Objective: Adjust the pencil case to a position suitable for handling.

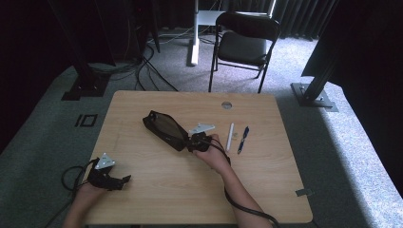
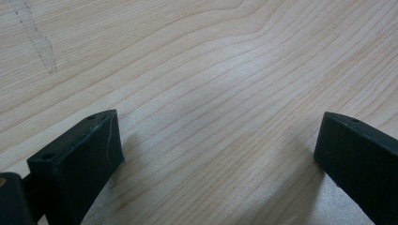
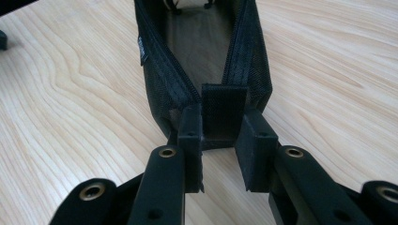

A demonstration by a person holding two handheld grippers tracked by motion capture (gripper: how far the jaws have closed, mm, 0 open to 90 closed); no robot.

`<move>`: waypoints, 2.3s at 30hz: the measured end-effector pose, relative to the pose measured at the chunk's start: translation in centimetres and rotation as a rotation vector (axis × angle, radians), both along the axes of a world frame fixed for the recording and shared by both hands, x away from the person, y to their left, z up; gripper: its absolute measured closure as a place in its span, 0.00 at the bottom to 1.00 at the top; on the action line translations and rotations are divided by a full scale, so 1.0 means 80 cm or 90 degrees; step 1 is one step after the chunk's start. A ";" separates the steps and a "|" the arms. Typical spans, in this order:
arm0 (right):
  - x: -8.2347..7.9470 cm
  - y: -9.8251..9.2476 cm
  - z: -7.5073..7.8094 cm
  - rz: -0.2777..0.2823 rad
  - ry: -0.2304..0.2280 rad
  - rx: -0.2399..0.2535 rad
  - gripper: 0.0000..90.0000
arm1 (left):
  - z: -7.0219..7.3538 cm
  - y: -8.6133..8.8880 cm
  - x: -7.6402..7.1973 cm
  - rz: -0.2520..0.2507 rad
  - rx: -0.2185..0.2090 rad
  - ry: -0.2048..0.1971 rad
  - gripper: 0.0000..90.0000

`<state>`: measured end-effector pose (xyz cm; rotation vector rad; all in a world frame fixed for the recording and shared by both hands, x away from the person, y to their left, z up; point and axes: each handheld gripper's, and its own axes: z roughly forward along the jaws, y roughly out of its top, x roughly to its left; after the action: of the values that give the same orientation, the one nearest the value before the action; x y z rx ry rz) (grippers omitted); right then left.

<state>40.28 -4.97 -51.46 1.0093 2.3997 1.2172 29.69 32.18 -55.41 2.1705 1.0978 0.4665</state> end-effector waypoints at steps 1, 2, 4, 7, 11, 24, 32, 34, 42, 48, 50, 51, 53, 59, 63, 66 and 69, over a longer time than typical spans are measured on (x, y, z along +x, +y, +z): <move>-0.003 -0.005 0.000 -0.001 0.002 -0.003 0.81 | 0.000 0.000 0.000 0.000 0.000 0.000 0.02; -0.005 -0.011 0.000 -0.003 -0.002 -0.004 0.81 | 0.000 0.000 0.000 0.000 0.000 0.000 0.02; -0.012 -0.021 -0.001 -0.002 -0.006 -0.010 0.81 | 0.000 0.000 0.000 0.000 0.000 0.000 0.02; -0.022 -0.036 -0.003 -0.009 -0.004 -0.010 0.81 | 0.000 0.000 0.000 0.000 0.000 0.000 0.02; -0.037 -0.056 -0.002 -0.023 -0.007 -0.013 0.81 | 0.000 0.000 0.000 0.000 0.000 0.000 0.02; -0.084 -0.105 -0.005 -0.057 -0.009 -0.028 0.81 | 0.000 0.000 0.000 0.000 0.000 0.000 0.02; -0.105 -0.132 -0.010 -0.079 -0.007 -0.022 0.81 | 0.000 0.000 -0.001 0.001 -0.001 -0.001 0.02; -0.110 -0.138 -0.012 -0.088 -0.007 -0.020 0.81 | 0.000 0.000 -0.001 0.001 -0.001 -0.001 0.02; -0.131 -0.156 -0.013 -0.101 -0.004 -0.011 0.81 | 0.000 0.000 -0.001 0.001 -0.002 -0.001 0.02; -0.152 -0.166 -0.013 -0.112 -0.005 -0.006 0.81 | 0.000 0.000 -0.001 0.001 -0.001 -0.001 0.02; -0.157 -0.171 -0.014 -0.123 -0.005 0.000 0.81 | 0.000 0.000 -0.001 0.001 -0.002 -0.001 0.02; -0.160 -0.173 -0.014 -0.126 -0.007 -0.001 0.81 | 0.000 0.000 -0.001 0.001 -0.002 -0.001 0.02; -0.166 -0.177 -0.014 -0.137 -0.010 0.001 0.81 | 0.000 0.000 -0.001 0.001 -0.002 -0.001 0.02; -0.176 -0.182 -0.014 -0.136 -0.009 0.002 0.81 | 0.000 0.000 -0.001 0.001 -0.002 -0.001 0.02; -0.179 -0.185 -0.007 -0.127 0.000 0.016 0.66 | 0.000 0.000 -0.001 0.001 -0.002 -0.001 0.02; -0.180 -0.190 -0.001 -0.135 -0.005 0.028 0.64 | 0.000 0.000 -0.001 0.001 -0.003 -0.002 0.02; -0.181 -0.196 0.006 -0.136 -0.013 0.047 0.60 | 0.000 0.000 -0.001 0.001 -0.002 -0.001 0.02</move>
<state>25.82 -20.66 -50.94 1.2329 2.1797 1.2398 29.60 32.18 -55.42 2.1670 1.0985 0.4671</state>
